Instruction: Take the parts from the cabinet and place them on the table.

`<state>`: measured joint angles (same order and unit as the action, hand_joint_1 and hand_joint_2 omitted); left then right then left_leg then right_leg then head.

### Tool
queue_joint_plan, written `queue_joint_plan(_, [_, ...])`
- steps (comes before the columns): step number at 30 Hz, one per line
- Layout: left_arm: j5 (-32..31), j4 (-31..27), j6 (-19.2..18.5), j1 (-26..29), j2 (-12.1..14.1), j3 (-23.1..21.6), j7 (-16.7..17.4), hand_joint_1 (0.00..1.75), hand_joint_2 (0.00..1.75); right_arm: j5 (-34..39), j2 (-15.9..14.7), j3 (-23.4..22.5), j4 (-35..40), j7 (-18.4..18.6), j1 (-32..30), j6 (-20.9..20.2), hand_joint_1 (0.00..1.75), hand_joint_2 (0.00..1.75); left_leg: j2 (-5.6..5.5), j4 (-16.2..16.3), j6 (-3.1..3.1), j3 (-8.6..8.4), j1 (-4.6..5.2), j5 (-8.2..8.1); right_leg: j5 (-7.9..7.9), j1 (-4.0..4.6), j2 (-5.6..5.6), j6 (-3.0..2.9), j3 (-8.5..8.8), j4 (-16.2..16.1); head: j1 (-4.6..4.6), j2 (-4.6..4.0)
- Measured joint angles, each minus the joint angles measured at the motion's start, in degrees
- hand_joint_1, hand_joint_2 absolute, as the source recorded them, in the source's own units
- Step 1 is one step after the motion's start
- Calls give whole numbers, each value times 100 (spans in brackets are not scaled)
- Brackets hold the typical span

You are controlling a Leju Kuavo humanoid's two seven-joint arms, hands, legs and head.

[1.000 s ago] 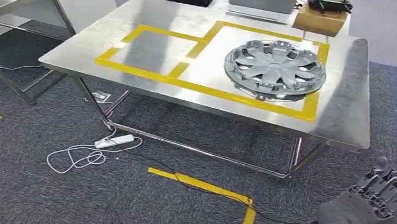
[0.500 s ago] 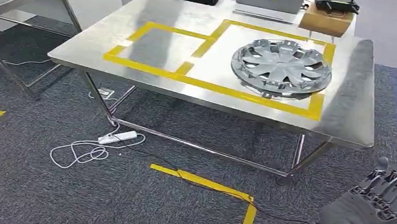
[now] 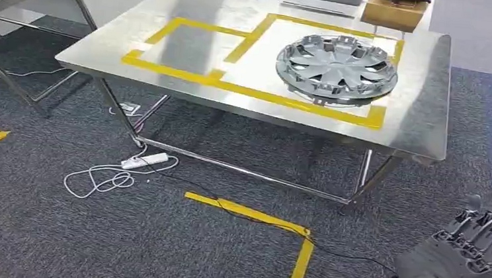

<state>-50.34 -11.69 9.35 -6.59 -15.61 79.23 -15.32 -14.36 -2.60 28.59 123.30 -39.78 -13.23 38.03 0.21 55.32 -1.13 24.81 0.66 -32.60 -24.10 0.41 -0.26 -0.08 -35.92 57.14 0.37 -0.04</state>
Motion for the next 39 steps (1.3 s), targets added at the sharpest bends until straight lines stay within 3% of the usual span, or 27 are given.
queue_joint_plan(1, [-11,0,33,-3,-11,-2,-17,0,0,-6,-2,2,0,0,-6,20,0,0,0,5,-3,36,12,62,44,-28,-10,45,-9,-11,5,0])
queue_joint_plan(4, [-70,0,267,38,-24,-2,-11,0,0,-9,-2,2,18,0,-26,77,0,0,2,-27,-98,80,35,209,166,-57,-18,154,-14,-48,-2,0])
queue_joint_plan(5, [-109,0,363,28,-35,-6,11,0,0,-11,-20,2,39,0,-42,92,0,0,33,-39,-123,120,4,278,36,-77,12,175,-105,40,4,0])
queue_joint_plan(6, [-136,0,470,26,-39,-13,53,0,0,-11,-30,4,63,0,-54,114,0,0,34,-37,-164,182,-2,319,-259,-78,14,198,-219,310,43,0])
queue_joint_plan(8, [-249,2,744,33,-59,-22,206,0,0,40,-66,7,68,22,-95,160,0,0,37,-29,-174,312,1,406,-839,-100,14,253,-540,1278,46,0])
queue_joint_plan(9, [-312,2,926,34,-68,-30,305,0,0,100,-79,4,70,57,-117,173,0,0,41,-24,-167,375,1,447,-1016,-101,14,272,-644,1667,59,0])
queue_joint_plan(10, [-348,2,1056,35,-72,-39,381,0,0,147,-90,-2,70,88,-139,175,0,0,43,-21,-159,415,0,484,-1042,-103,13,285,-615,1761,48,0])
queue_joint_plan(11, [-378,2,1156,40,-81,-52,428,0,0,168,-94,-7,76,101,-160,175,0,0,43,-18,-147,450,-1,511,-958,-109,12,292,-438,1607,57,0])
queue_joint_plan(12, [-418,2,1216,41,-83,-61,479,0,0,214,-101,-13,94,109,-180,177,0,0,42,-16,-130,475,-3,531,-780,-116,8,291,-123,1178,50,0])
queue_joint_plan(13, [-467,2,1292,35,-89,-76,559,0,0,320,-105,-22,122,142,-207,177,0,0,40,-3,-116,484,-9,544,-563,-120,5,284,297,556,55,0])
queue_joint_plan(14, [-500,2,1331,30,-94,-94,618,0,0,484,-105,-48,151,201,-235,177,0,0,39,17,-106,487,-10,549,-449,-124,-1,280,636,50,57,0])
queue_joint_plan(15, [-505,2,1327,29,-87,-127,634,0,0,663,-105,-96,162,252,-259,177,0,0,38,47,-69,517,34,539,-569,-96,0,264,747,-189,61,0])
queue_joint_plan(16, [-501,4,1277,28,-87,-153,634,0,0,847,-105,-166,170,275,-309,177,0,0,37,77,-43,546,33,552,-538,-104,14,186,770,-184,30,0])
queue_joint_plan(19, [-420,4,797,32,-61,-160,653,0,0,1381,-61,-456,164,293,-490,177,0,0,37,97,34,574,21,587,-492,-100,15,85,719,-175,44,0])
queue_joint_plan(20, [-415,4,587,32,-37,-162,700,0,0,1489,-6,-562,148,293,-508,173,0,0,13,166,82,602,5,496,-463,-118,1,38,716,-186,46,0])
queue_joint_plan(21, [-400,4,331,29,-20,-162,771,0,0,1630,65,-701,99,302,-506,156,0,0,6,376,122,694,-6,314,-451,-118,0,4,699,-185,11,0])
queue_joint_plan(23, [-402,4,-53,28,42,-164,947,0,0,1904,195,-967,-92,370,-501,35,0,0,4,1294,168,1084,-34,-178,-430,-108,-2,-29,653,-183,15,0])
queue_joint_plan(24, [-404,4,-213,32,74,-164,1043,0,0,2060,265,-1107,-241,431,-491,-53,0,0,3,1734,181,1270,-43,-340,-421,-103,-3,-40,627,-176,13,0])
queue_joint_plan(25, [-428,4,-412,37,116,-164,1158,0,0,2242,386,-1317,-488,500,-486,-222,0,0,3,1957,187,1358,-49,-365,-414,-102,-1,-40,609,-170,15,0])
queue_joint_plan(26, [-456,4,-580,44,154,-166,1228,0,0,2312,504,-1522,-702,501,-483,-420,0,0,3,1854,183,1288,-50,-235,-413,-102,0,-38,603,-160,13,0])
queue_joint_plan(27, [-501,4,-783,46,188,-175,1264,0,0,2297,615,-1719,-893,477,-472,-580,0,0,3,1520,170,1116,-50,-15,-412,-102,2,-37,602,-152,13,0])
queue_joint_plan(29, [-549,4,-1266,48,354,-210,1357,0,0,2181,871,-2124,-1254,391,-448,-778,0,0,-3,499,122,614,-50,480,-416,-101,1,-29,615,-134,13,0])
queue_joint_plan(30, [-555,4,-1434,49,442,-216,1390,0,0,2153,982,-2293,-1380,367,-437,-802,0,0,-17,211,95,457,-33,459,-416,-77,0,-12,603,-124,22,0])
queue_joint_plan(33, [-566,4,-1521,58,568,-258,1425,0,0,2085,1205,-2590,-1644,341,-436,-852,0,0,-12,141,51,508,-19,449,-380,-66,-5,71,530,-109,15,0])
queue_joint_plan(35, [-571,2,-1521,77,610,-284,1432,0,0,2063,1298,-2718,-1713,343,-433,-861,0,0,6,42,-47,498,-77,527,-419,-68,6,134,483,-96,11,0])
queue_joint_plan(36, [-577,2,-1523,69,634,-301,1432,0,0,2052,1329,-2771,-1748,341,-429,-861,0,0,12,39,-79,513,-71,545,-584,-67,11,160,397,78,44,0])
queue_joint_plan(39, [-584,2,-1530,77,640,-312,1434,0,0,2052,1384,-2876,-1865,343,-421,-870,0,0,14,44,-105,568,-54,563,-1226,-87,14,213,-217,1434,57,0])
